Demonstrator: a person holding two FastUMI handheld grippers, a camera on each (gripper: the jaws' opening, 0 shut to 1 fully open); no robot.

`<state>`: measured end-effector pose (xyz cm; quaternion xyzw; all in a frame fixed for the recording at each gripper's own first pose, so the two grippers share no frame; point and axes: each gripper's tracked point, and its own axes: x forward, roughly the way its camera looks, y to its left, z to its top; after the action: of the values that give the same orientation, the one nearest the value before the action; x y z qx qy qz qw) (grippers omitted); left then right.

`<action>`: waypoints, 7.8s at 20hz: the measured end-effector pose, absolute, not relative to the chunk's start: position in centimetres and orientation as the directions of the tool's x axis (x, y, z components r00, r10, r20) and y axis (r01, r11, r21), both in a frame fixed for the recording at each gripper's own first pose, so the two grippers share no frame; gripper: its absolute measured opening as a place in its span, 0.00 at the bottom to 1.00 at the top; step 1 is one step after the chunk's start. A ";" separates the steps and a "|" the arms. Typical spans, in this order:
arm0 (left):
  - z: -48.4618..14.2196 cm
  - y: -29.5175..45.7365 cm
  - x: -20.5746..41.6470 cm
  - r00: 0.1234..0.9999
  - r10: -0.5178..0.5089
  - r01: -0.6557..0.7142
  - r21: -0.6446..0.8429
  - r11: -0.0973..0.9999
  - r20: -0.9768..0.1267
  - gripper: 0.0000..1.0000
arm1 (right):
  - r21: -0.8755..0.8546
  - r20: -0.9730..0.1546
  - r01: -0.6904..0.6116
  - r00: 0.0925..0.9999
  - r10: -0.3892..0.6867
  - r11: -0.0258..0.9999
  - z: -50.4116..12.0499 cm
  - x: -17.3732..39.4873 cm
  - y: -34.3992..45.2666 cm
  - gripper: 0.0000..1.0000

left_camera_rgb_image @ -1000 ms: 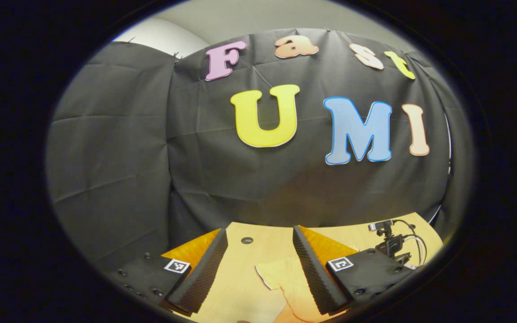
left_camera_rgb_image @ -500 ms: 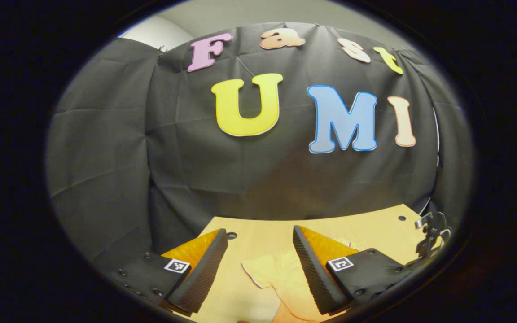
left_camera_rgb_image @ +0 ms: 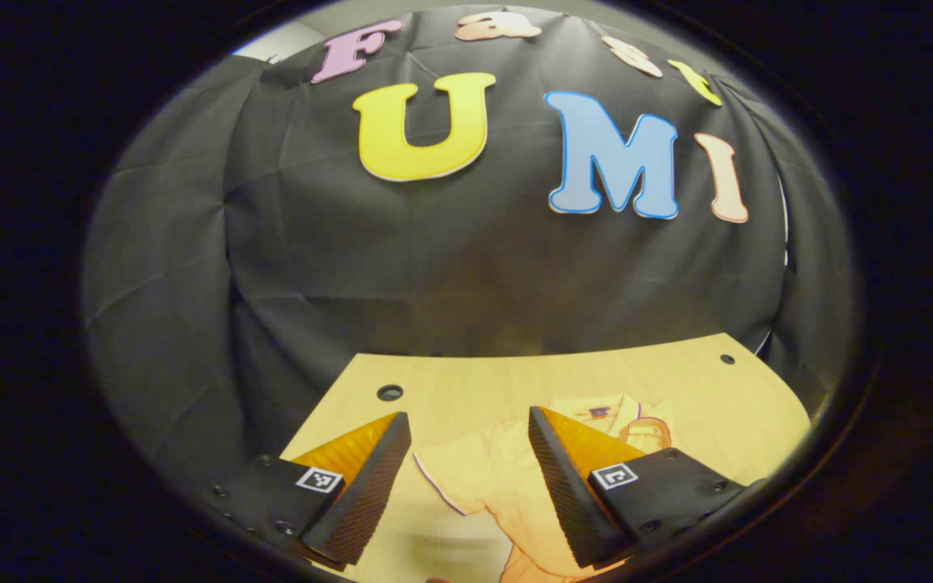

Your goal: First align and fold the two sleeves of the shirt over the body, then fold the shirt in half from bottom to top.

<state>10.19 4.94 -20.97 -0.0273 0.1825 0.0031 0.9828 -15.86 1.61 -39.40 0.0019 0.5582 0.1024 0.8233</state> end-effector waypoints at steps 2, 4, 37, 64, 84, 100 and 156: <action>-24.3 6.2 11.6 0.914 0.016 -0.043 -0.058 0.997 -0.405 0.96 | 0.115 -0.922 -0.148 0.353 0.161 0.982 -39.0 -16.2 1.4 0.37; -28.1 7.4 12.6 0.889 0.045 -0.080 -0.058 0.995 -0.455 0.96 | 0.113 -0.925 -0.140 0.346 0.155 0.984 -38.6 -16.5 1.3 0.37; -40.9 2.2 18.8 0.790 0.014 -0.048 -0.039 0.998 -0.613 0.09 | 0.088 -0.954 -0.047 0.285 0.097 0.995 -36.3 -18.1 -1.8 0.37; -38.6 -3.6 0.5 0.704 -0.195 0.196 -0.077 0.978 -0.683 0.95 | 0.123 -0.953 -0.171 0.255 0.165 0.978 -39.5 -18.3 -1.0 0.37; -43.2 -2.7 -18.8 0.514 -0.119 0.216 -0.007 0.976 -0.849 0.97 | 0.001 -0.968 -0.437 0.225 0.110 0.900 -42.0 -19.6 0.3 0.88; -43.6 -5.4 -17.8 0.472 -0.174 0.317 -0.018 0.948 -0.865 0.14 | -0.008 -0.976 -0.461 0.198 0.095 0.887 -42.1 -19.3 0.6 0.28; -23.8 -6.0 28.3 0.859 -0.158 0.092 -0.157 0.983 -0.487 0.72 | 0.055 -0.586 -0.294 0.764 0.269 0.954 -24.2 25.2 11.5 0.61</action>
<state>28.31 -6.04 -23.85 -0.0640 0.2574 -0.0650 0.9620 25.17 11.51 -24.17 -0.0201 0.3088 0.1499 0.9390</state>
